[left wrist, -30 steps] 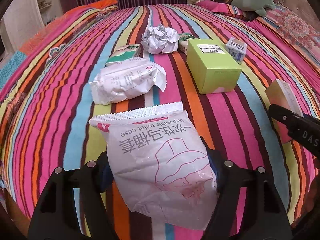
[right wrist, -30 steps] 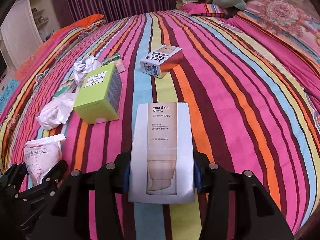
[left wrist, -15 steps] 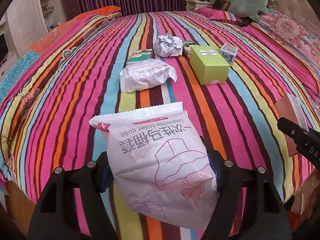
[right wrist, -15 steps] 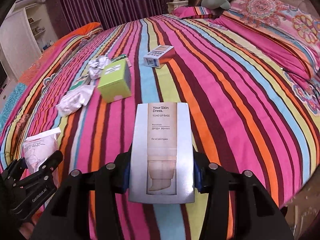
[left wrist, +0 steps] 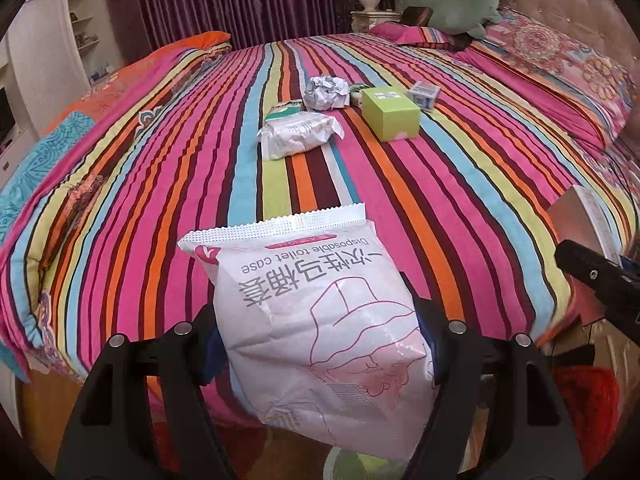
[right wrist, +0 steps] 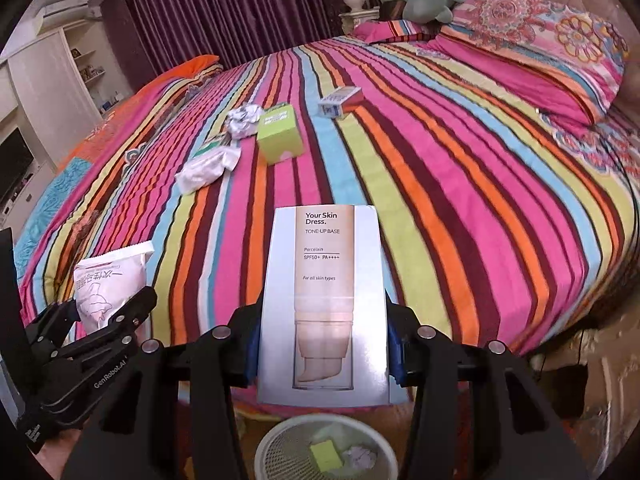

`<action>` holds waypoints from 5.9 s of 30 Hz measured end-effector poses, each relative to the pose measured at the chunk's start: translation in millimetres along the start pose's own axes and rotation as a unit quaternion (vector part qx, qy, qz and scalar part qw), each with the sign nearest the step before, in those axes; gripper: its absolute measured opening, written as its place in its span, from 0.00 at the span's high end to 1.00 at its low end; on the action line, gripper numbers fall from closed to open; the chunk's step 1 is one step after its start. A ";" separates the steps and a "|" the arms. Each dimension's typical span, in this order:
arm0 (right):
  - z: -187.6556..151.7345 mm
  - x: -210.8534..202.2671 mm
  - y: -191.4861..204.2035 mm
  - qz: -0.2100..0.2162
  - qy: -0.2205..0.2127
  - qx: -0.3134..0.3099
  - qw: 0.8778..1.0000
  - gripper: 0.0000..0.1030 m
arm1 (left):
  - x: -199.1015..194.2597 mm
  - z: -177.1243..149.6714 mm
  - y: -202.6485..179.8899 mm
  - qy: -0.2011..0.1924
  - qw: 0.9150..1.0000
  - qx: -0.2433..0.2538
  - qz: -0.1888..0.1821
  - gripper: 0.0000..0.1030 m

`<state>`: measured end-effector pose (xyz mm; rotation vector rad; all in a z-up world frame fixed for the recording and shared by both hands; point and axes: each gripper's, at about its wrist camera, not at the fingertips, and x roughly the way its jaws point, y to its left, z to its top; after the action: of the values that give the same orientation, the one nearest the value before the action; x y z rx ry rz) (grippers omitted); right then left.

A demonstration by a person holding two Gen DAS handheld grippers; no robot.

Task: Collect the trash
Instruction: 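Carry the box and packet over the wastebasket and open both tools, then move both tools back over the bed toward the remaining items, then grasp the white plastic packet with the left tool while the right grasps the green DEEP CLEANSING OIL box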

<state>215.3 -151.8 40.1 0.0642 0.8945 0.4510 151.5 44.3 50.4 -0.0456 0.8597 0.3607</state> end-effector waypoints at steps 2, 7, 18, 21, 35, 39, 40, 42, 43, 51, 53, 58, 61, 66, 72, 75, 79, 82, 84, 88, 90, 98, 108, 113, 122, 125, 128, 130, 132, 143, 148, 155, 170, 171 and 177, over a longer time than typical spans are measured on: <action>-11.0 -3.4 2.7 0.001 0.004 0.001 1.000 0.56 | -6.1 -11.8 -1.6 0.002 1.000 0.006 -0.003 0.31; -44.8 -12.5 9.3 0.000 0.021 0.008 1.000 0.56 | -15.8 -42.5 -4.9 0.012 1.000 0.018 -0.011 0.31; -119.5 20.9 -14.8 0.026 0.149 0.103 0.983 0.56 | 5.1 -126.9 -18.7 0.115 0.992 0.015 -0.057 0.31; -132.2 27.0 -18.6 0.014 0.171 0.105 0.980 0.56 | 16.4 -141.8 -24.8 0.146 0.987 0.024 -0.062 0.31; -184.9 81.8 -41.9 0.027 0.322 0.196 0.926 0.56 | 83.8 -203.1 -48.2 0.324 0.940 0.033 -0.104 0.31; -200.2 103.0 -45.1 0.017 0.356 0.219 0.908 0.56 | 102.7 -218.3 -52.5 0.362 0.926 0.040 -0.103 0.31; -203.8 108.0 -44.5 0.013 0.365 0.219 0.905 0.56 | 107.1 -221.3 -52.4 0.370 0.923 0.038 -0.103 0.31; -209.2 115.0 -43.4 0.009 0.377 0.218 0.900 0.56 | 116.1 -228.3 -51.6 0.388 0.915 0.032 -0.106 0.31; -211.4 118.9 -42.4 0.005 0.383 0.216 0.898 0.56 | 119.9 -229.0 -51.5 0.393 0.913 0.031 -0.105 0.31; -225.7 142.7 -48.5 -0.016 0.419 0.209 0.884 0.56 | 144.2 -248.9 -69.5 0.438 0.892 0.041 -0.103 0.31; -229.6 147.0 -50.3 -0.017 0.426 0.210 0.880 0.56 | 147.0 -251.9 -70.1 0.445 0.888 0.042 -0.106 0.31; -238.1 157.2 -50.4 -0.018 0.444 0.209 0.871 0.56 | 159.9 -262.2 -67.9 0.479 0.868 0.032 -0.127 0.30; -246.9 168.7 -47.1 -0.009 0.467 0.207 0.859 0.43 | 165.3 -270.8 -70.3 0.498 0.859 0.039 -0.114 0.16; -253.1 171.6 -51.7 -0.041 0.478 0.211 0.852 0.09 | 171.5 -276.2 -65.9 0.507 0.855 0.029 -0.107 0.14; -249.3 166.6 -52.9 -0.042 0.465 0.206 0.860 0.09 | 168.2 -271.2 -71.4 0.496 0.861 0.031 -0.108 0.12; -245.8 164.2 -53.3 -0.044 0.459 0.209 0.862 0.09 | 167.0 -269.6 -69.3 0.492 0.863 0.029 -0.107 0.12; -242.7 157.9 -56.6 -0.045 0.445 0.216 0.868 0.09 | 159.9 -267.1 -65.1 0.485 0.868 0.025 -0.107 0.12; -238.8 149.7 -57.8 -0.044 0.433 0.222 0.873 0.09 | 152.8 -262.8 -59.9 0.474 0.874 0.022 -0.107 0.12; -234.6 143.8 -57.6 -0.040 0.422 0.225 0.877 0.09 | 148.6 -259.7 -57.5 0.468 0.877 0.020 -0.108 0.12; -226.7 131.7 -57.3 -0.033 0.401 0.233 0.885 0.09 | 137.4 -252.0 -52.1 0.451 0.886 0.018 -0.107 0.12; -223.6 126.1 -58.7 -0.028 0.390 0.237 0.889 0.09 | 128.4 -245.1 -50.5 0.432 0.896 0.023 -0.102 0.12; -198.4 92.1 -55.8 -0.019 0.312 0.232 0.921 0.09 | 92.8 -220.2 -43.3 0.369 0.924 0.025 -0.101 0.12; -143.2 29.8 -33.4 -0.011 0.152 0.154 0.976 0.09 | 38.2 -166.5 -2.3 0.217 0.972 -0.046 -0.075 0.12; -111.8 -2.0 -23.6 -0.018 0.057 0.106 0.993 0.09 | 6.5 -133.8 19.3 0.125 0.987 -0.072 -0.067 0.12; -63.7 -29.8 11.6 -0.021 -0.059 0.009 0.998 0.09 | -26.6 -86.9 19.2 0.014 1.000 -0.014 -0.015 0.12; -55.4 -26.8 20.2 -0.021 -0.066 -0.009 0.998 0.09 | -30.1 -73.0 17.6 0.001 1.000 0.002 -0.008 0.12; -44.6 -21.0 23.7 -0.023 -0.066 -0.020 0.997 0.09 | -28.9 -59.1 18.0 -0.010 1.000 0.005 -0.010 0.12; -38.1 -21.7 26.5 -0.025 -0.069 -0.023 0.997 0.09 | -25.6 -50.8 20.7 -0.012 1.000 0.003 -0.011 0.12; -30.9 -21.4 28.3 -0.024 -0.072 -0.022 0.997 0.09 | -19.9 -42.3 23.6 -0.014 1.000 -0.001 -0.010 0.12; 5.0 2.2 28.6 -0.022 -0.076 -0.016 0.997 0.09 | 18.8 -0.3 37.1 -0.002 1.000 -0.025 -0.015 0.12; 19.6 17.3 29.1 -0.021 -0.069 -0.018 0.997 0.09 | 40.9 20.2 38.8 0.008 0.999 -0.033 -0.021 0.12; 42.8 42.6 33.2 -0.024 -0.059 -0.033 0.997 0.09 | 73.9 50.2 43.0 0.006 0.999 -0.034 -0.013 0.12; 98.3 97.9 42.1 -0.010 -0.046 -0.056 0.997 0.09 | 132.8 111.4 74.9 -0.010 0.998 -0.034 -0.054 0.12; 101.4 101.0 42.9 -0.010 -0.045 -0.058 0.997 0.09 | 136.4 115.8 77.0 -0.011 0.998 -0.027 -0.059 0.12; 124.2 126.3 47.6 -0.013 -0.031 -0.064 0.997 0.09 | 160.5 139.5 85.7 -0.012 0.996 0.023 -0.085 0.12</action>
<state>361.6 -41.2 36.6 -0.0510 0.8020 0.4791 321.2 197.3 30.8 -0.0722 0.8341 0.1812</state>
